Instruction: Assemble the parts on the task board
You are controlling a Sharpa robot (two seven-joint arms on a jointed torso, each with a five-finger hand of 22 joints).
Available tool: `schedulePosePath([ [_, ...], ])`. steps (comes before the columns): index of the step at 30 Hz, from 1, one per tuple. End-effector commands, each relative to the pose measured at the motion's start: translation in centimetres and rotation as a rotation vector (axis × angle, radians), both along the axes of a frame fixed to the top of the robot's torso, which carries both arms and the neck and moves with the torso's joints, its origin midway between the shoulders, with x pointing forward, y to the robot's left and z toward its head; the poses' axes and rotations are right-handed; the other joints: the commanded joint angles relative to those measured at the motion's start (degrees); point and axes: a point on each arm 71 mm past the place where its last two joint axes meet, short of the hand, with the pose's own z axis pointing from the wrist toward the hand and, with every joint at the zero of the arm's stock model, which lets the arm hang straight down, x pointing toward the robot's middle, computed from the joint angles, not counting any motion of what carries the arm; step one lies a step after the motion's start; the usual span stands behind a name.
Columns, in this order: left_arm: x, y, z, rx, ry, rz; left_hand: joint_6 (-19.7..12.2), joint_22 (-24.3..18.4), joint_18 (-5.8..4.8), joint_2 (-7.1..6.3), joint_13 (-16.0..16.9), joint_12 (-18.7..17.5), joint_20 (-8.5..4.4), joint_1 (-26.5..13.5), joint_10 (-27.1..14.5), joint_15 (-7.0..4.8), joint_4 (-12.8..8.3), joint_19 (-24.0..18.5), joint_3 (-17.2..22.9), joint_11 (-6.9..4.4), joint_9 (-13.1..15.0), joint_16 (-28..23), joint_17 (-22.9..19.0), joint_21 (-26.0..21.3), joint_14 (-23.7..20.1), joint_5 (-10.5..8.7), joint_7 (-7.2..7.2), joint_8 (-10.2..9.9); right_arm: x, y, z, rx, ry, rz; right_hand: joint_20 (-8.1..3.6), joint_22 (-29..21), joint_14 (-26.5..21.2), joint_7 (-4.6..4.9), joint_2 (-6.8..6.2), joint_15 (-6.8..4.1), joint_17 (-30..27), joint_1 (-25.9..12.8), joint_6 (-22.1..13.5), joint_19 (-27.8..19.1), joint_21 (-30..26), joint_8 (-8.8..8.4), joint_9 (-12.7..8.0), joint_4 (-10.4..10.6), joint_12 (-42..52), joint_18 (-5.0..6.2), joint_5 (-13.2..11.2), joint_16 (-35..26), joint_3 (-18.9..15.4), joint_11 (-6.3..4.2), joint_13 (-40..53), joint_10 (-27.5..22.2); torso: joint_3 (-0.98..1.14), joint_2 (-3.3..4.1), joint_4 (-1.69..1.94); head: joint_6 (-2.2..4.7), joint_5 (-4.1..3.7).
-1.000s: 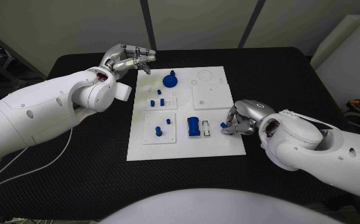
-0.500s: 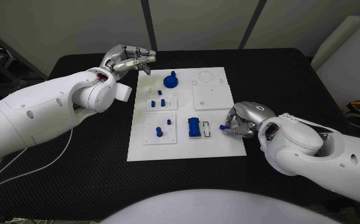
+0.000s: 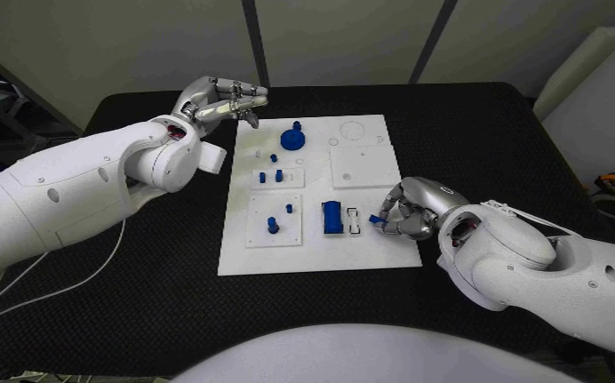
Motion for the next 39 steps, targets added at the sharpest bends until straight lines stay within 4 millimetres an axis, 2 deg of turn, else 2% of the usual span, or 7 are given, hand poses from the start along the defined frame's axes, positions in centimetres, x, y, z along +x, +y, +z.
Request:
schedulePosePath([
  [1, 0.0, -0.2, 0.1, -0.007, -0.005, -0.010, 0.46, -0.06, -1.00, 0.47, -0.02, 0.20, 0.23, -0.07, -0.40, 0.03, 0.00, 0.03, -0.29, 0.16, 0.02, -0.22, -0.07, -0.23, -0.24, -0.02, -0.04, 0.23, -0.1, 0.3, 0.4, 0.111, 0.007, -0.057, -0.06, 0.11, 5.86, -0.26, 1.08, -0.33, 14.66, 0.11, 0.15, 0.41, 0.27, 0.23, 0.33, 0.13, -0.06, -0.48, 0.29, 0.28, 0.46, -0.38, 3.87, 0.20, -0.11, -0.06, 0.00, 0.07, -0.18],
  [3, 0.0, -0.3, 0.2, -0.007, -0.005, -0.012, 0.46, -0.06, -1.00, 0.47, -0.02, 0.20, 0.23, -0.07, -0.40, 0.03, 0.00, 0.03, -0.29, 0.16, 0.02, -0.22, -0.07, -0.23, -0.24, -0.02, -0.04, 0.23, -0.1, 0.6, 0.4, 0.128, 0.015, -0.058, -0.07, 0.16, 5.87, -0.28, 0.99, -0.33, 14.71, -0.10, 0.17, 0.44, 0.30, 0.28, 0.39, 0.30, -0.02, -0.48, 0.36, 0.30, 0.76, -0.40, 3.91, 0.25, -0.10, -0.02, 0.09, 0.11, -0.19],
  [5, 0.0, -0.4, 0.2, -0.008, -0.005, -0.013, 0.46, -0.06, -1.00, 0.50, -0.02, 0.22, 0.23, -0.03, -0.44, 0.02, -0.02, 0.04, -0.27, 0.15, 0.02, -0.22, -0.09, -0.23, -0.24, -0.01, -0.06, 0.24, 0.0, 0.8, 0.3, 0.137, 0.025, -0.060, -0.07, 0.22, 5.87, -0.33, 0.88, -0.35, 14.73, -0.24, 0.24, 0.48, 0.34, 0.35, 0.45, 0.41, 0.04, -0.50, 0.40, 0.32, 1.00, -0.42, 3.96, 0.29, -0.02, 0.01, 0.03, 0.12, -0.09],
  [12, 0.0, -0.5, 0.1, -0.009, -0.004, -0.015, 0.47, -0.06, -1.00, 0.50, -0.02, 0.23, 0.23, -0.02, -0.45, 0.02, -0.03, 0.04, -0.27, 0.15, 0.02, -0.22, -0.09, -0.24, -0.24, -0.01, -0.06, 0.24, 0.3, 1.5, -0.2, 0.140, 0.065, -0.052, -0.12, 0.36, 5.90, -0.44, 0.39, -0.42, 14.85, -1.08, 0.39, 0.57, 0.41, 0.62, 0.69, 0.99, 0.12, -0.52, 0.44, 0.37, 1.86, -0.51, 4.03, 0.41, 0.00, -0.02, -0.08, 0.14, -0.07],
  [18, 0.0, -0.6, 0.2, -0.010, -0.004, -0.018, 0.47, -0.06, -1.00, 0.50, -0.02, 0.23, 0.23, -0.02, -0.45, 0.02, -0.03, 0.04, -0.27, 0.15, 0.02, -0.22, -0.09, -0.24, -0.24, -0.01, -0.06, 0.24, 0.6, 2.2, -1.0, 0.105, 0.114, -0.031, -0.13, 0.50, 5.94, -0.44, -0.03, -0.41, 15.02, -3.98, 0.52, 0.65, 0.46, 0.98, 1.07, 3.05, 0.24, -0.55, -0.07, 0.46, 2.85, -0.50, 4.15, 0.58, 0.01, 0.05, 0.09, 0.20, -0.04],
  [22, 0.0, -0.6, 0.2, -0.010, -0.004, -0.018, 0.46, -0.06, -1.00, 0.50, -0.02, 0.23, 0.23, -0.02, -0.45, 0.02, -0.03, 0.04, -0.27, 0.15, 0.02, -0.22, -0.09, -0.24, -0.24, -0.01, -0.06, 0.24, 0.8, 2.6, -1.2, 0.090, 0.117, -0.024, -0.17, 0.62, 5.95, -0.62, -0.41, -0.50, 15.09, -6.20, 0.98, 0.73, 0.53, 1.49, 1.44, 4.30, 0.50, -0.56, -0.46, 0.49, 3.28, -0.64, 4.35, 0.80, 0.02, 0.02, 0.01, 0.12, 0.08],
  [39, 0.0, -0.7, 0.1, -0.010, -0.002, -0.021, 0.46, -0.06, -0.99, 0.50, -0.02, 0.25, 0.22, 0.00, -0.48, 0.02, -0.05, 0.06, -0.27, 0.15, 0.01, -0.21, -0.10, -0.24, -0.23, -0.02, -0.07, 0.24, 1.1, 3.6, -1.1, 0.102, 0.089, -0.012, -0.40, 0.94, 5.95, -1.00, -1.00, -0.75, 15.09, -9.91, 1.61, 0.95, 0.70, 2.56, 2.21, 4.51, 1.21, -0.62, -1.38, 0.49, 4.10, -0.93, 4.93, 1.28, 0.03, 0.01, -0.08, -0.11, 0.40],
])
